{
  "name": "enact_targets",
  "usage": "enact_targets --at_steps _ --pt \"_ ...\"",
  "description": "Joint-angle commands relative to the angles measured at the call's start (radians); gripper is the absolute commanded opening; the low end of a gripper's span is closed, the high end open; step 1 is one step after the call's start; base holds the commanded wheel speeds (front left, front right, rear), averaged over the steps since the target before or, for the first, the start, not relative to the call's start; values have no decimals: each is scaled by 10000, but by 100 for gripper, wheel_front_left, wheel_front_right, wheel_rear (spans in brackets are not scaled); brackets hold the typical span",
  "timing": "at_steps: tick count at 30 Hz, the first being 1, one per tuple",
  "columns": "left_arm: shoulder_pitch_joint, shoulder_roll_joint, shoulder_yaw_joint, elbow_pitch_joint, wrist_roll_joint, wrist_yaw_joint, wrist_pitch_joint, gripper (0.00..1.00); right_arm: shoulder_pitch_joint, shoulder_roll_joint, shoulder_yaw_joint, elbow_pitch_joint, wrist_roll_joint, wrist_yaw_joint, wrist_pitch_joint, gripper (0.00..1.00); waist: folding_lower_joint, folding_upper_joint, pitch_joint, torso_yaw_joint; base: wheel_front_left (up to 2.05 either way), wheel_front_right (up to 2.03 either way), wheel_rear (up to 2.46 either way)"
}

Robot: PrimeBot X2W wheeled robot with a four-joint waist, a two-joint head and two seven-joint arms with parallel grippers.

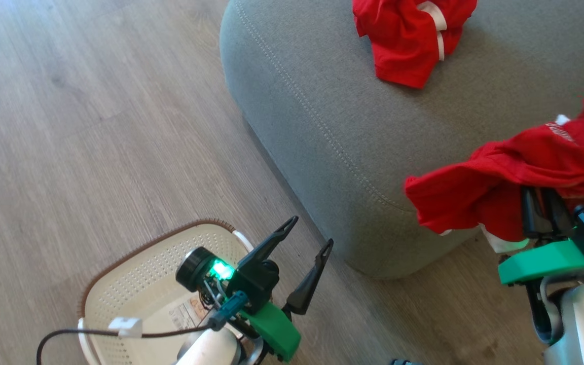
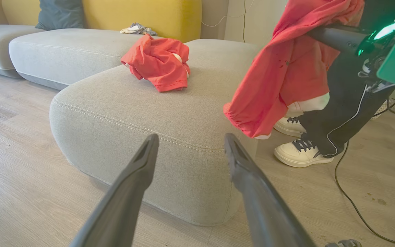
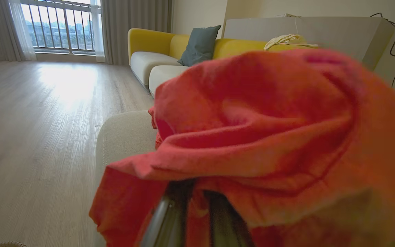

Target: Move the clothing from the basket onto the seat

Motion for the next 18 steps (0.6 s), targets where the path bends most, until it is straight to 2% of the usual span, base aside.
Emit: enact_targets --at_steps 1,7,18 --pt "-451 -15 253 -313 1 21 -51 100 -128 -33 98 -367 -73 -2 -65 0 0 0 1 45 0 0 0" --pt "-610 -15 -17 -431 269 -12 -51 100 -322 -220 -320 -509 -50 -2 -65 0 0 0 87 391 0 0 0" --pt "-1082 -2 -128 -352 753 -236 -51 100 -2176 -1321 -851 -1029 256 -2 -65 0 0 0 1367 884 0 0 0"
